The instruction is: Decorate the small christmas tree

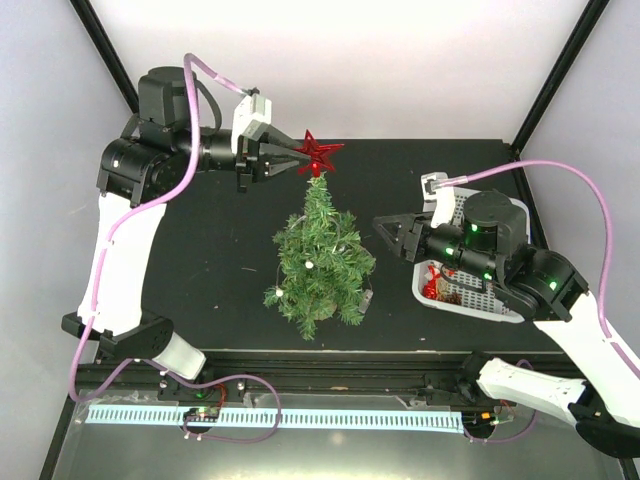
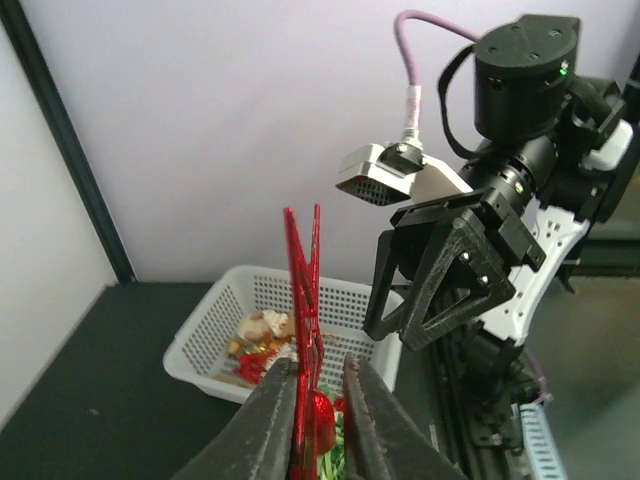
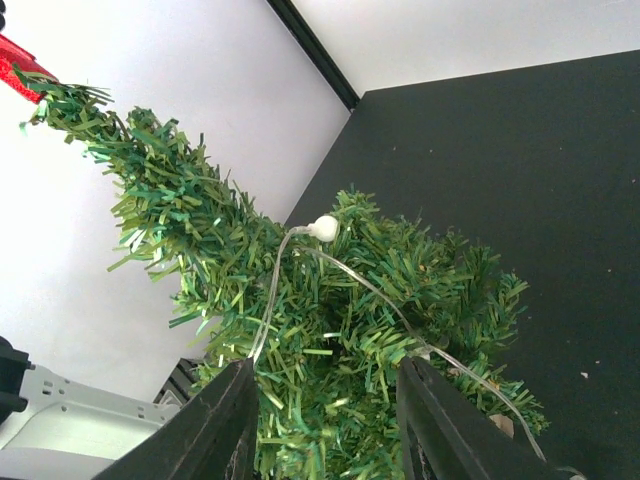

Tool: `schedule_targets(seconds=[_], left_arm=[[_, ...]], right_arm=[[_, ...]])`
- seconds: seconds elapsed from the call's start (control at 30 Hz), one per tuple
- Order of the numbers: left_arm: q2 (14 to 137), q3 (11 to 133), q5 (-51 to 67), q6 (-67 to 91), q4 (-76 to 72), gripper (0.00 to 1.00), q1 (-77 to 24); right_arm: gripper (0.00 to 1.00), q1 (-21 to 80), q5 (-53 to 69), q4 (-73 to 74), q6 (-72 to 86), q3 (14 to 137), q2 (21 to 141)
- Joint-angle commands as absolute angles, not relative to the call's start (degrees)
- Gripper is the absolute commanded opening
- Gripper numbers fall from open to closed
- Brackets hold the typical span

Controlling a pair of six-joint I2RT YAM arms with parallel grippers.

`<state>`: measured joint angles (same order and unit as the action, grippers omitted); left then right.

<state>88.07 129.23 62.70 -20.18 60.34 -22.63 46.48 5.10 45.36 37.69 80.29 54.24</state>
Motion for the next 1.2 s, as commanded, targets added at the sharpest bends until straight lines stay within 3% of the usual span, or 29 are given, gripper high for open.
schedule_targets(seconds=[0.0,0.23,0.5,0.73,0.8,1.17], left_arm=[[88.13,130.65,59.92,-20.32,63.85,0.22,-23.03],[87.98,130.81,58.90,-20.04,63.51,0.41,-23.03],[87.63,130.83,58.02,-20.06,63.50,0.54,-23.03],[87.12,130.66,56.06,-20.65,63.85,0.70,-22.14],[86.94,130.56,55.68,-20.68,63.92,0.80,-21.74],[85.18,130.26,55.14,-18.95,63.49,0.80,-18.02]], right_arm=[[0.40,46.55,5.62,43.62,38.13,80.00,53.70],[0.40,46.53,5.64,43.63,37.97,80.04,53.79],[0.42,46.50,5.07,43.68,37.88,80.55,53.79],[0.49,46.51,3.84,44.17,37.88,81.42,53.79],[0.52,46.56,3.43,44.26,37.88,81.76,53.86],[0.58,46.52,0.03,43.38,38.14,89.22,56.24]])
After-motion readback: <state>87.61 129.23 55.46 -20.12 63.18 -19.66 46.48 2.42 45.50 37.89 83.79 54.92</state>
